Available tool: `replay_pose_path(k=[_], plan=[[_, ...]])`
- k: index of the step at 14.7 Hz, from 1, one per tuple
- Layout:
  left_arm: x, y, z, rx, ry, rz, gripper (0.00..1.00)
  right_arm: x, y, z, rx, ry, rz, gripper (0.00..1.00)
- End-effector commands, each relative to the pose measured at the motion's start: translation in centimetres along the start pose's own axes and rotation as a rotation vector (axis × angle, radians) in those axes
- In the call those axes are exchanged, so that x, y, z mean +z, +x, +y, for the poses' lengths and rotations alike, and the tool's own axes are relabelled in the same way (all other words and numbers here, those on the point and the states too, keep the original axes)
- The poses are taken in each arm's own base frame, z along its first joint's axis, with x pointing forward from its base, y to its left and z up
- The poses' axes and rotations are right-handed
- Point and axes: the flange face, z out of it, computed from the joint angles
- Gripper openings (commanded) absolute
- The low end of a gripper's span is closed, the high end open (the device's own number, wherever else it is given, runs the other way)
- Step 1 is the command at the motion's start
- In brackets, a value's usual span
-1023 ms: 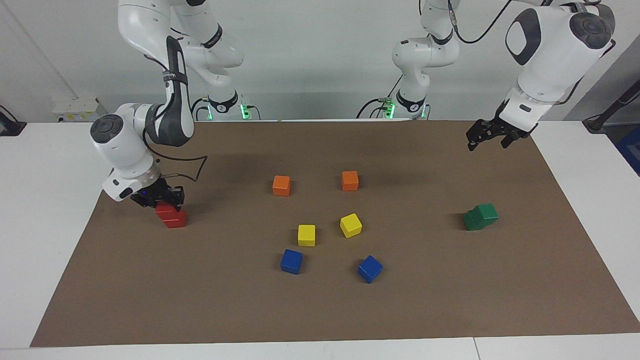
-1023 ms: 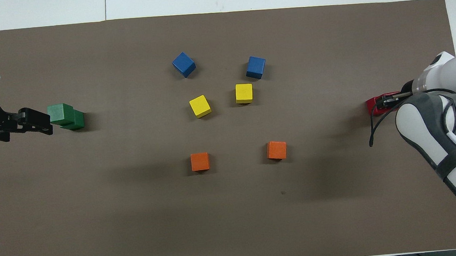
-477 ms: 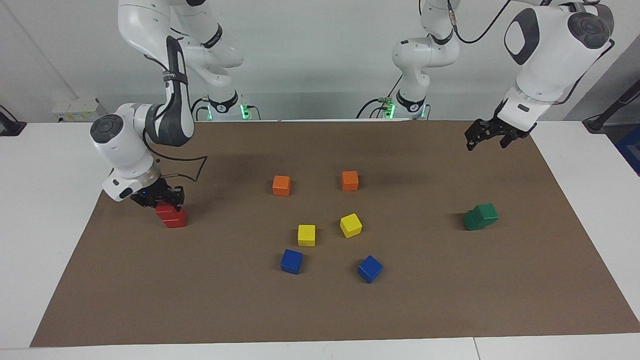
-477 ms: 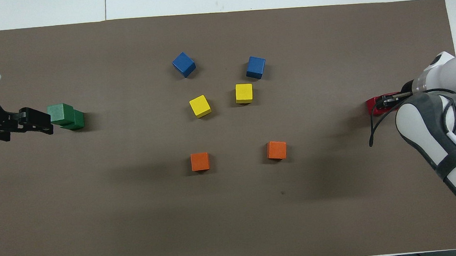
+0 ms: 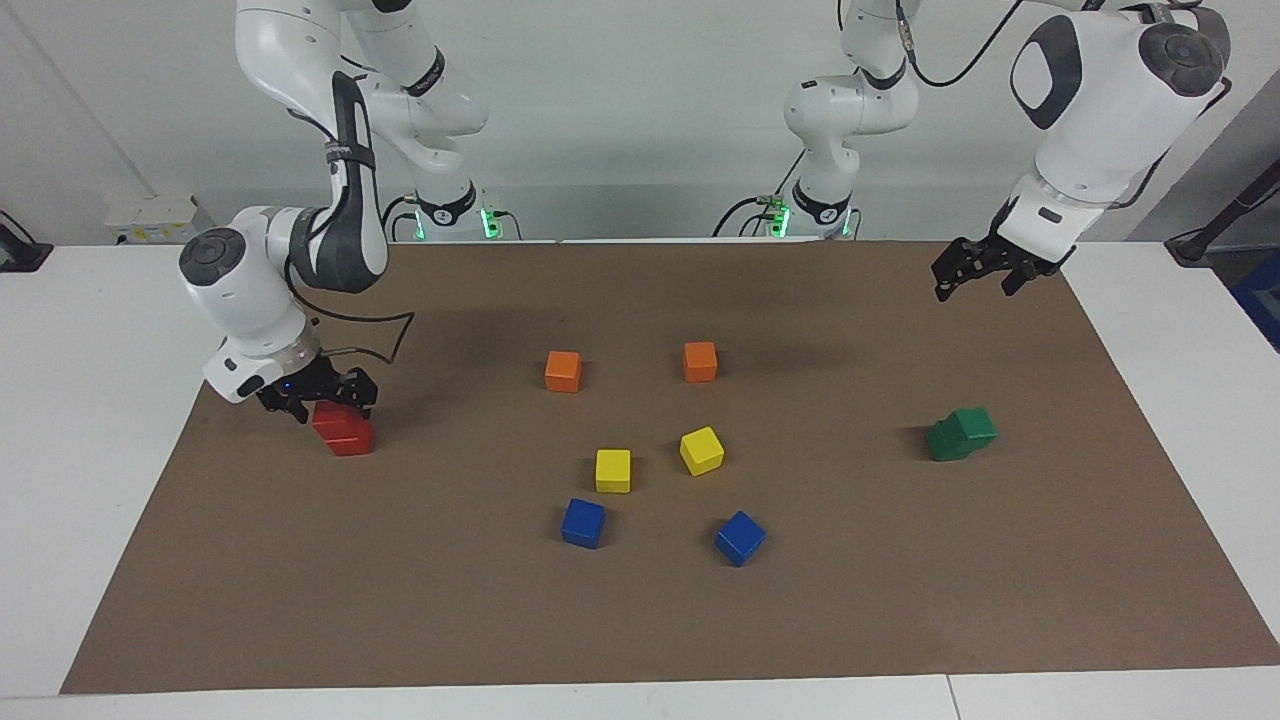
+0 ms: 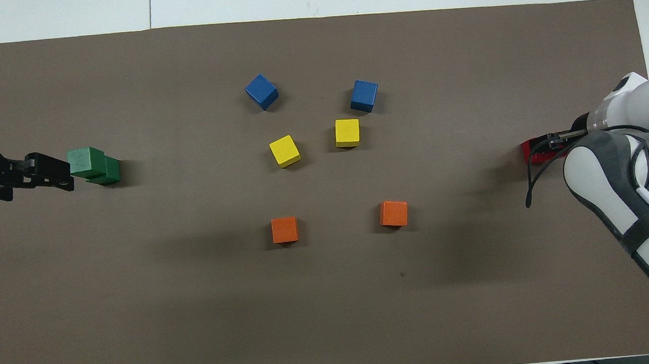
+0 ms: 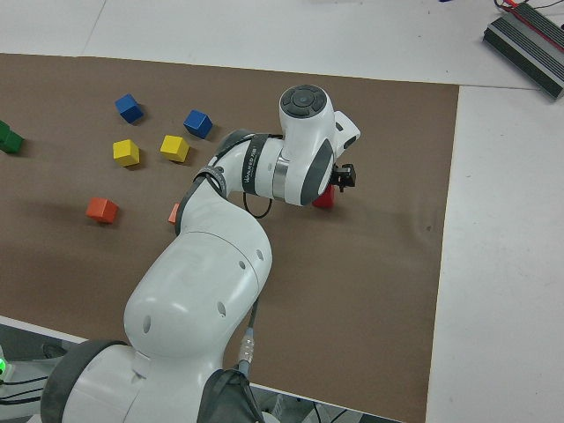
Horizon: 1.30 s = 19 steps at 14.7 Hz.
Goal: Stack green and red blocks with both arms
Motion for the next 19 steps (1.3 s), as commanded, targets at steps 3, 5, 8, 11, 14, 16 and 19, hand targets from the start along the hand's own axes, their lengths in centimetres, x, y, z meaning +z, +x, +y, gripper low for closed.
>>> replay_pose_path(k=[3, 5, 8, 11, 14, 16, 19], plan=[[-0.3, -0.3, -0.2, -0.012, -0.014, 0.000, 1.00, -6.7, 1.1, -1.6, 0.039, -0.001, 0.039, 1.00], [-0.4, -0.4, -0.2, -0.012, -0.014, 0.002, 1.00, -11.2, 1.1, -2.7, 0.020, -0.001, 0.065, 1.00], [-0.4, -0.4, -0.2, -0.012, -0.014, 0.000, 1.00, -18.7, 1.3, -2.9, 0.019, 0.008, 0.005, 1.00], [-0.4, -0.4, -0.2, -0.012, -0.014, 0.000, 1.00, -24.3, -0.6, -3.1, 0.024, 0.012, -0.022, 1.00], [-0.4, -0.4, -0.2, -0.012, -0.014, 0.000, 1.00, -26.4, -2.8, -3.3, 0.028, 0.014, -0.028, 1.00], [-0.4, -0.4, -0.2, -0.012, -0.014, 0.000, 1.00, -26.6, -2.9, -3.4, 0.026, 0.014, -0.024, 1.00], [-0.4, -0.4, -0.2, -0.012, -0.014, 0.000, 1.00, -27.0, -3.4, -3.7, 0.020, 0.015, -0.037, 1.00]])
